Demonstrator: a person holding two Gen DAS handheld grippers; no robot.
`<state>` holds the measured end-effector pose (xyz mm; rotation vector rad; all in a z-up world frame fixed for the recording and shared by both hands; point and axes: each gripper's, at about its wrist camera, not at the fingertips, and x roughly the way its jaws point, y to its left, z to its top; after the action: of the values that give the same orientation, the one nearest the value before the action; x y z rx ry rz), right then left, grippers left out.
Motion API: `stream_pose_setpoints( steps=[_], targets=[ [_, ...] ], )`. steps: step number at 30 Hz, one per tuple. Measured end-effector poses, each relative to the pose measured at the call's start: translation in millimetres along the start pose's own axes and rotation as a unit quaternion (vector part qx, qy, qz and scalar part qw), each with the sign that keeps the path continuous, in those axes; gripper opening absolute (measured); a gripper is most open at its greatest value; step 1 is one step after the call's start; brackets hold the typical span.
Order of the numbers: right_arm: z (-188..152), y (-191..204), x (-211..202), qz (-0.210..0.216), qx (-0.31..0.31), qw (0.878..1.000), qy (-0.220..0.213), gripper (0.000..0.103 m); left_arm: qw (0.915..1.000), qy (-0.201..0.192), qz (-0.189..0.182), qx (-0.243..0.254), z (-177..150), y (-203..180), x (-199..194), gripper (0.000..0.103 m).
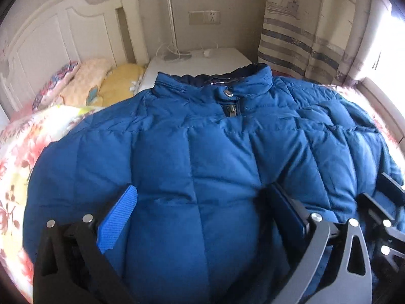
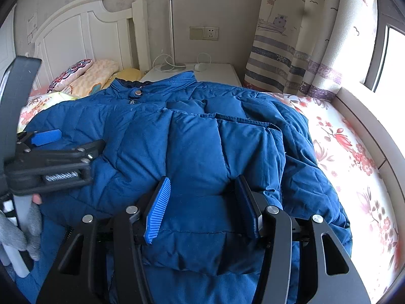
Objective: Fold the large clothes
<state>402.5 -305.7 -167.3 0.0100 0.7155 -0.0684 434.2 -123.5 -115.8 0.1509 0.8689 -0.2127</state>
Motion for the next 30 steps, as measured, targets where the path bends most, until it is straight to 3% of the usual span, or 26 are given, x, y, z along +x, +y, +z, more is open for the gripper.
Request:
stream_pose_setpoints(
  steps=[3, 5, 7, 8, 9, 11, 14, 16, 18, 23, 26, 28, 30],
  targets=[
    [0, 0, 0, 0.001, 0.001, 1.000, 0.000, 0.051, 0.9982, -0.049, 0.018, -0.028, 2, 32, -31, 0.096],
    [0, 0, 0, 0.002, 0.002, 1.000, -0.001, 0.051, 0.9956, -0.051, 0.030, -0.073, 3, 67, -39, 0.098],
    [0, 0, 0, 0.001, 0.001, 1.000, 0.000, 0.051, 0.9920, -0.008, 0.050, -0.116, -3, 104, -25, 0.100],
    [0, 0, 0, 0.000, 0.000, 1.000, 0.000, 0.051, 0.9909, 0.030, 0.063, -0.115, -8, 116, -7, 0.101],
    [0, 0, 0, 0.000, 0.000, 1.000, 0.000, 0.051, 0.9942, 0.029, 0.052, -0.089, -15, 121, 2, 0.101],
    [0, 1, 0, 0.000, -0.003, 1.000, 0.000, 0.051, 0.9971, -0.004, 0.049, -0.059, -24, 119, -5, 0.101],
    [0, 0, 0, 0.000, -0.002, 1.000, -0.001, 0.051, 0.9959, -0.017, 0.064, -0.062, -35, 116, -28, 0.100],
    [0, 0, 0, -0.001, -0.003, 1.000, -0.001, 0.051, 0.9962, -0.029, 0.045, -0.068, -47, 109, -51, 0.100],
    [0, -1, -1, 0.001, -0.002, 1.000, -0.001, 0.051, 0.9976, -0.044, 0.041, -0.034, -66, 89, -74, 0.101],
    [-1, 0, -1, -0.001, -0.003, 1.000, -0.001, 0.051, 0.9982, 0.015, 0.053, 0.024, -97, 57, -52, 0.101],
    [-1, 1, -2, -0.004, -0.009, 1.000, -0.004, 0.053, 0.9977, 0.016, 0.060, 0.028, -97, 55, -51, 0.101],
    [-2, 0, -11, -0.021, -0.003, 0.999, -0.027, 0.053, 0.9975, 0.013, 0.063, 0.029, -99, 53, -52, 0.101],
    [-11, -3, -46, -0.050, 0.014, 0.991, -0.120, 0.053, 0.9979, 0.013, 0.059, 0.025, -100, 54, -54, 0.101]
  ],
)
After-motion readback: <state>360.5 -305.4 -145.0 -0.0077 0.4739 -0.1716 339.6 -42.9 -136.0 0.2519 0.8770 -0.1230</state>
